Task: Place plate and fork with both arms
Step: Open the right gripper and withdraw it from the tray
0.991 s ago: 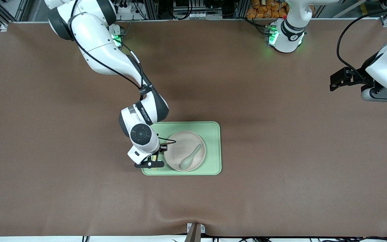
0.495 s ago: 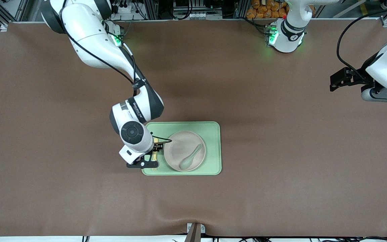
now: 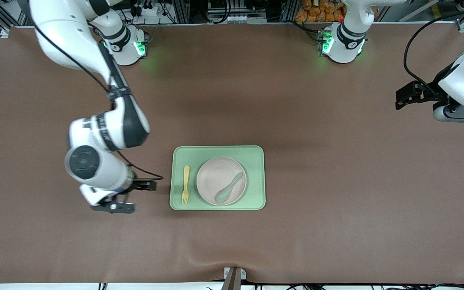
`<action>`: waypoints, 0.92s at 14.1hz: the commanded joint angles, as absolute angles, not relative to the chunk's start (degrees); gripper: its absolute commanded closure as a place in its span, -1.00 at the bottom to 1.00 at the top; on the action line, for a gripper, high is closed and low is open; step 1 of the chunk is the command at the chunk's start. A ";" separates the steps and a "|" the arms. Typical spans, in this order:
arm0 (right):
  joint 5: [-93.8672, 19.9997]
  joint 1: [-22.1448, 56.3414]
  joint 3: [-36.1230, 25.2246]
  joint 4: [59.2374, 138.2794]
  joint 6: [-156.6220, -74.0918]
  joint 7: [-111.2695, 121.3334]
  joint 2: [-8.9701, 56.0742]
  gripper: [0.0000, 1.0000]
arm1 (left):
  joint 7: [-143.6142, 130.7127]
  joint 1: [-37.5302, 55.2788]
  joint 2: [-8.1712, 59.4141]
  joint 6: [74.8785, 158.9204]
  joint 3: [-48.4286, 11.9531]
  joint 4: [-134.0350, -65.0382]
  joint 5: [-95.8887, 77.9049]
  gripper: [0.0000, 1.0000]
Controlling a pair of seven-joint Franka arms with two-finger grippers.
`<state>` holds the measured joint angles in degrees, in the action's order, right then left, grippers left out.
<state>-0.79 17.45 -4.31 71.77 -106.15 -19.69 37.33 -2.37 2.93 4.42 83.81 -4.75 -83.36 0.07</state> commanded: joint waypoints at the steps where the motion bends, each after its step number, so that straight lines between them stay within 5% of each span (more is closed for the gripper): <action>1: -0.44 13.29 -2.99 73.21 -100.92 -18.64 32.62 -1.00 | -3.08 3.16 4.31 84.20 -4.83 -83.23 0.97 -1.00; 8: -0.26 -2.18 6.06 73.39 -91.77 -17.58 26.55 -1.00 | -3.08 3.16 4.31 84.20 -4.83 -83.15 0.97 -1.00; 13: -0.88 -4.31 6.15 73.21 -84.93 -12.48 19.09 -1.00 | -3.16 3.08 4.31 84.81 -4.83 -83.32 1.14 -1.00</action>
